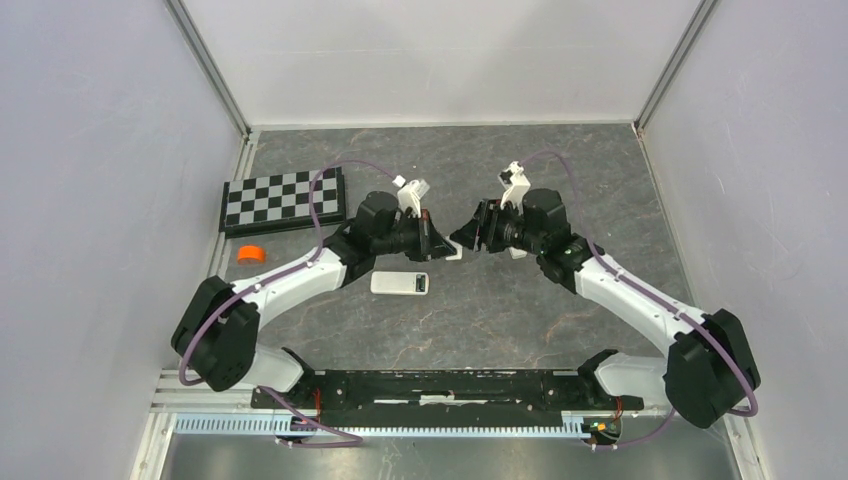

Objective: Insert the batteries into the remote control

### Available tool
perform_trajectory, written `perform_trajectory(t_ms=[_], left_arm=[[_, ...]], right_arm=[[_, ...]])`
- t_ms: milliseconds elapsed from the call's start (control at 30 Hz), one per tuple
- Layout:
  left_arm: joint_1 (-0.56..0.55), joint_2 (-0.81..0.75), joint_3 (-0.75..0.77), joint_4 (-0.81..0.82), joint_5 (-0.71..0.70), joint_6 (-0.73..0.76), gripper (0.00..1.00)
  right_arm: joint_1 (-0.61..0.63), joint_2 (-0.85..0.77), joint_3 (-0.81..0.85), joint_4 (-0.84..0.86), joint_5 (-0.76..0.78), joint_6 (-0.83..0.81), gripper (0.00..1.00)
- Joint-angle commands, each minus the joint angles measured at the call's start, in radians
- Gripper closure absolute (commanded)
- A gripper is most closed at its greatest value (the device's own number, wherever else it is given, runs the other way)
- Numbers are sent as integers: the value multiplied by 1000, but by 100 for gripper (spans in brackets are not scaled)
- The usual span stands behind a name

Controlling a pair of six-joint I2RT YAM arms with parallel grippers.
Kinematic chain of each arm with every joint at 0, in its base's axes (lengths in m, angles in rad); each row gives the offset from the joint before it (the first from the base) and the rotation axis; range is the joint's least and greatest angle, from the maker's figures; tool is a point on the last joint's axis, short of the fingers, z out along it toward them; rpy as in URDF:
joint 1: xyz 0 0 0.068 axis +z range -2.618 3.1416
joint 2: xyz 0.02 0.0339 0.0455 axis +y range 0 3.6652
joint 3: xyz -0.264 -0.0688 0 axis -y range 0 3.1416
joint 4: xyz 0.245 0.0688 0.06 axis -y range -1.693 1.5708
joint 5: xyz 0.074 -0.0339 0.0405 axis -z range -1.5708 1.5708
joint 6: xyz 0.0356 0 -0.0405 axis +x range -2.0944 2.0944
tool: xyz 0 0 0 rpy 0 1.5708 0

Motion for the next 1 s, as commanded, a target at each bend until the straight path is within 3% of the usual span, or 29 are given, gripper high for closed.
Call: perform_trajectory(t_ms=[0,133,333,400,533,700,967], left_arm=[[-5,-77,86,-60,-71,388,98],[-4,-121,78,38,-133,689,98],[-22,-153,-9,320,-56,1309,98],[-33,-144,-2,325,-32,1511,98],[-54,-123,19,352,-72,1764,98],[-62,-101,37,430,-95,1891,98],[-74,-83,45,428,-81,1940,98]], right_arm=[[-44,-57,106,-124,31,53,34],[-93,-89,118,-140,-33,261,30],[-103,-117,51,107,-112,674,33],[-103,-113,71,151,-106,749,34],[-101,-109,128,164,-71,813,32],[-101,-110,123,158,-50,876,35],[-102,-101,86,227,-20,946,58]])
